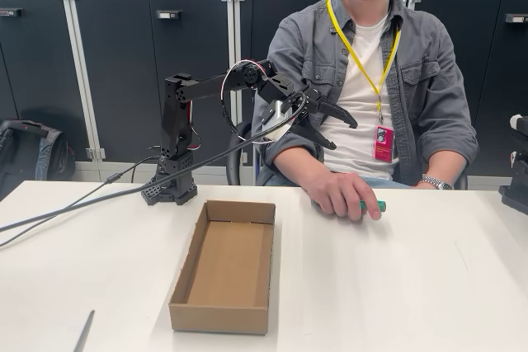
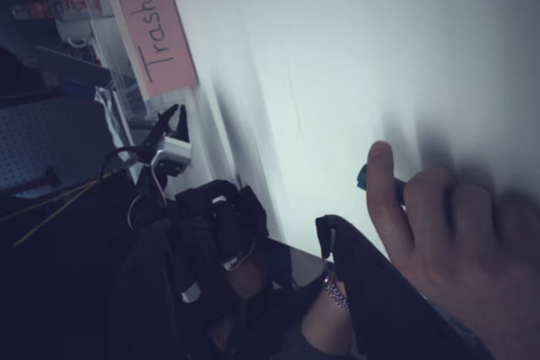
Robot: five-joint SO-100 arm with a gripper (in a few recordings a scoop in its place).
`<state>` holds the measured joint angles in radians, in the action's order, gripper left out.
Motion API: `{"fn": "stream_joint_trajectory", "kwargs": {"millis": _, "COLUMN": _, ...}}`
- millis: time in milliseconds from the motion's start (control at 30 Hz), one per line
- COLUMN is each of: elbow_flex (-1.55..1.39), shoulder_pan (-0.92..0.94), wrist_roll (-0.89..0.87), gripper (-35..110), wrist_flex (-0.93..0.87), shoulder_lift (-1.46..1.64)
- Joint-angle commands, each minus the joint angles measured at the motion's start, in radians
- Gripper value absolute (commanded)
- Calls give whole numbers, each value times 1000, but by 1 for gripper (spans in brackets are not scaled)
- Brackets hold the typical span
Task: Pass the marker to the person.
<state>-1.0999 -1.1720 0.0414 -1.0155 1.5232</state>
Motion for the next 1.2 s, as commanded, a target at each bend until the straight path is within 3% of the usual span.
{"fn": "stream_joint_trajectory", "kwargs": {"millis": 0, "elbow_flex": 3, "shoulder_pan": -17, "wrist_roll": -3, "gripper": 35, "wrist_flex": -2, "shoulder_lift": 74}}
{"fn": "stream_joint_trajectory", "kwargs": {"millis": 1167, "elbow_flex": -14, "shoulder_pan": -28, "wrist_roll": -29, "gripper": 34, "wrist_flex": -31, "shoulder_lift": 83}}
